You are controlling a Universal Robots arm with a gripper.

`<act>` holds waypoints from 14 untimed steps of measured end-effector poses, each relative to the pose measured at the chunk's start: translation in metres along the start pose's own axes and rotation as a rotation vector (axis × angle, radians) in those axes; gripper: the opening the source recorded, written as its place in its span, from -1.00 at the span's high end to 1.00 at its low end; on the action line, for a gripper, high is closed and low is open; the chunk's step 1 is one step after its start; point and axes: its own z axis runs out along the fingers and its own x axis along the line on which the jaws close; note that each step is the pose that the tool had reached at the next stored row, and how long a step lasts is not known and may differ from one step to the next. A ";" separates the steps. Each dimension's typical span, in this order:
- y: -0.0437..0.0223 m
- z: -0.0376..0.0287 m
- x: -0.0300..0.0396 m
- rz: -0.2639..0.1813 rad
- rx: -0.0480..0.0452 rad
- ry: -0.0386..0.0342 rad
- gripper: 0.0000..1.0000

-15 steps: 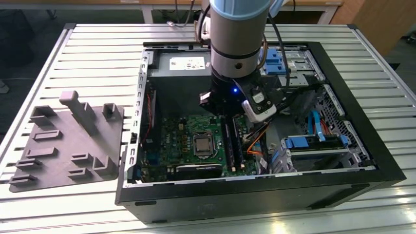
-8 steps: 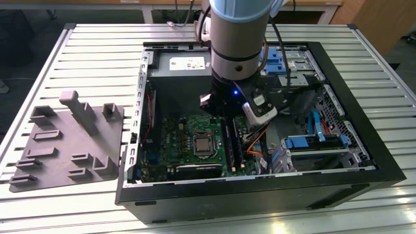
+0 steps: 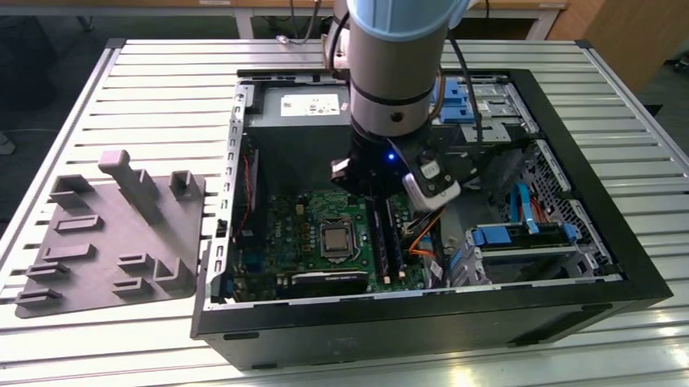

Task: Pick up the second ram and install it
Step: 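Press down the second ram until it locks into place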

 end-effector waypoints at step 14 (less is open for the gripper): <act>-0.0076 -0.0004 -0.0003 0.000 0.0001 0.0000 0.79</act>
